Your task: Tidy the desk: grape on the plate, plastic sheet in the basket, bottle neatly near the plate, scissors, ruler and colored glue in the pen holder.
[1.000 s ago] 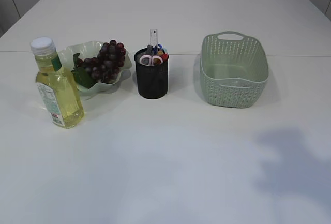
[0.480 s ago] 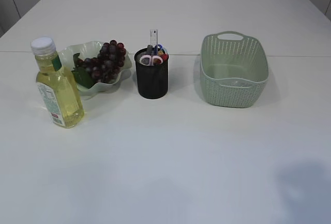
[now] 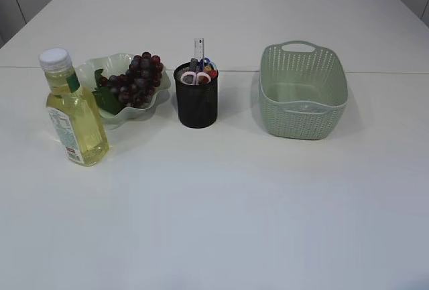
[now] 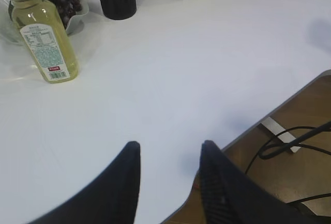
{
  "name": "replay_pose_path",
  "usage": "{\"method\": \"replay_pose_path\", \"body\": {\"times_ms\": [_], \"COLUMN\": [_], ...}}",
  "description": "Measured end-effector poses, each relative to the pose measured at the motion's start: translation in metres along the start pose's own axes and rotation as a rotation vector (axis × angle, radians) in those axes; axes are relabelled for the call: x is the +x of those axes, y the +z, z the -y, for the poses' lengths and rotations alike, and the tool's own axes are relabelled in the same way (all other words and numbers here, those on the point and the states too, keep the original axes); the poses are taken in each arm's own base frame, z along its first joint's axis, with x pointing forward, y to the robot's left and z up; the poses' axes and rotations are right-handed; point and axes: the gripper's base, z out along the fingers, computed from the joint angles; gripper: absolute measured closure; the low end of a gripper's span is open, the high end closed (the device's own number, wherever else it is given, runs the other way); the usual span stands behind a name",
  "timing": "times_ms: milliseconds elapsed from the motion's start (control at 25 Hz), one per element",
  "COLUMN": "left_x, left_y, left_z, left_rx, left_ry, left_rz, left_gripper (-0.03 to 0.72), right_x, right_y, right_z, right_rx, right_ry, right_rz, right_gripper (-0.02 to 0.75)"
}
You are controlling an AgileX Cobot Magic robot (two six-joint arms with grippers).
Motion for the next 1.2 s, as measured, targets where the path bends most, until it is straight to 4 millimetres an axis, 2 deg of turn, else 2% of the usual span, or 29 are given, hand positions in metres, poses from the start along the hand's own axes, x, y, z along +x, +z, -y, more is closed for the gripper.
{"method": "replay_pose_path", "body": {"times_ms": [240, 440, 640, 1200], "left_x": [0.000, 0.000, 0.000, 0.000], "left_y": [0.000, 0.000, 0.000, 0.000], "left_z": [0.000, -0.001, -0.001, 0.000], "left_rx": [-0.002, -0.006, -0.008, -0.054], "left_ry": [0.001, 0.003, 0.004, -0.022], "left_rz": [0.000, -0.001, 0.001, 0.001], "left_gripper": [0.400, 0.407, 0.444, 0.449], "right_x": [0.030, 0.049, 0.051, 0.050], "right_y": [-0.013, -0.003, 0.000, 0.000], "right_z": [0.000, 0.004, 0.006, 0.006], "right_rx": [0.161, 0.228, 0.238, 0.245], "right_ry": [-0.013, 0.027, 0.047, 0.058], "right_rz": [0.187, 0.196, 0.189, 0.192], "right_gripper": [0.288, 0.288, 0.288, 0.290]}}
